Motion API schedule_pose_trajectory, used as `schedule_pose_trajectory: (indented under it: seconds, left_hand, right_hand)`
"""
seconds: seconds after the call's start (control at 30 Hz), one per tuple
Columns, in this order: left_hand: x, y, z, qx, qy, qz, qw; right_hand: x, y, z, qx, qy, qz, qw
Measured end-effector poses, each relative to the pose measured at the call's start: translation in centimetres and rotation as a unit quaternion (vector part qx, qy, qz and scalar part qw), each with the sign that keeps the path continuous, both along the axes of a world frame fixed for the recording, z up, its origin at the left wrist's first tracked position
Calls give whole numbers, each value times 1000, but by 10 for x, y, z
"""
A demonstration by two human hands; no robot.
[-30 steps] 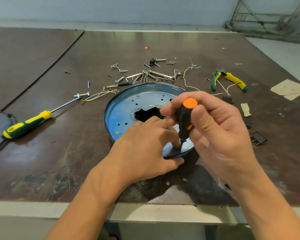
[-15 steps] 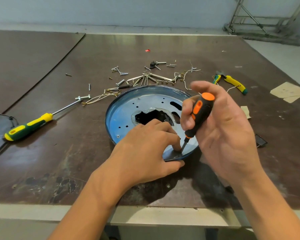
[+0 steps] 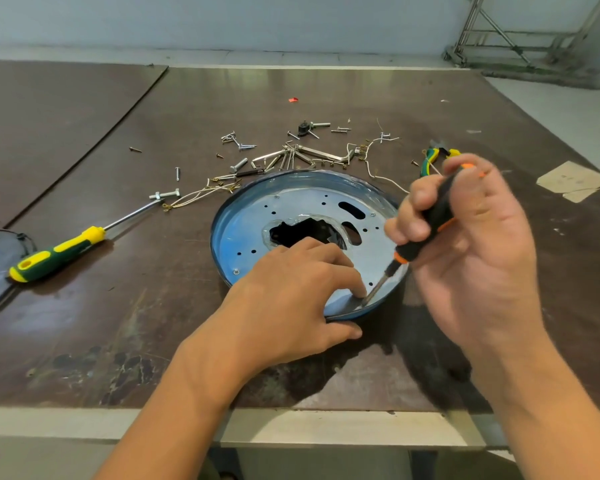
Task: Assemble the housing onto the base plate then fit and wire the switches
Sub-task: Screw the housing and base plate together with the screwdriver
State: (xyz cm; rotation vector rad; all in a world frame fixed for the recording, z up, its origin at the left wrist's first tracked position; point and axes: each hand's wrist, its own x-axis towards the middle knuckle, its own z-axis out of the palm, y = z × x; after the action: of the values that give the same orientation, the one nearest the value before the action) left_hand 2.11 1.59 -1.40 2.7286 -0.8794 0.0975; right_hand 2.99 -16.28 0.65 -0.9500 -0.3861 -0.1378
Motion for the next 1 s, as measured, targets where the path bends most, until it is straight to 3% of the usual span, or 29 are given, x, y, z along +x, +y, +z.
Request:
schedule_pose_trajectory:
  seconds: [0.13,0.3,0.43,0.53,0.6,0.73,0.9,1.0]
  left_hand:
    - [-2,3,1,19,-23,-29,999]
    - [-1,0,-6,27,-97,-39,994]
    - [2,6,-1,-154,-167,1,974]
    - [-2,11,13,-391,-155,33,907]
    - [-4,10,16,-530,-122,92,834]
    - [-3,2,12,-708,-64,141,689]
    - [-6,-11,8,-761,-15,146,631]
    - [-6,-12,9,-779,-4,168,605]
  right_hand:
    - [10,-30,10,43,12,-7,999]
    - [21,-59,10,83,95,-4,992]
    - [27,-67,-3,25,115,-56,991]
    - [29,-60,-8,-36,116,-87,989]
    - [25,-51,-11,-96,101,-81,987]
    - [11,-35,-10,-268,-46,-87,958]
    - [-3,-5,-19,-457,-157,-79,872]
    - [-6,5,-22,-483,-178,-95,852]
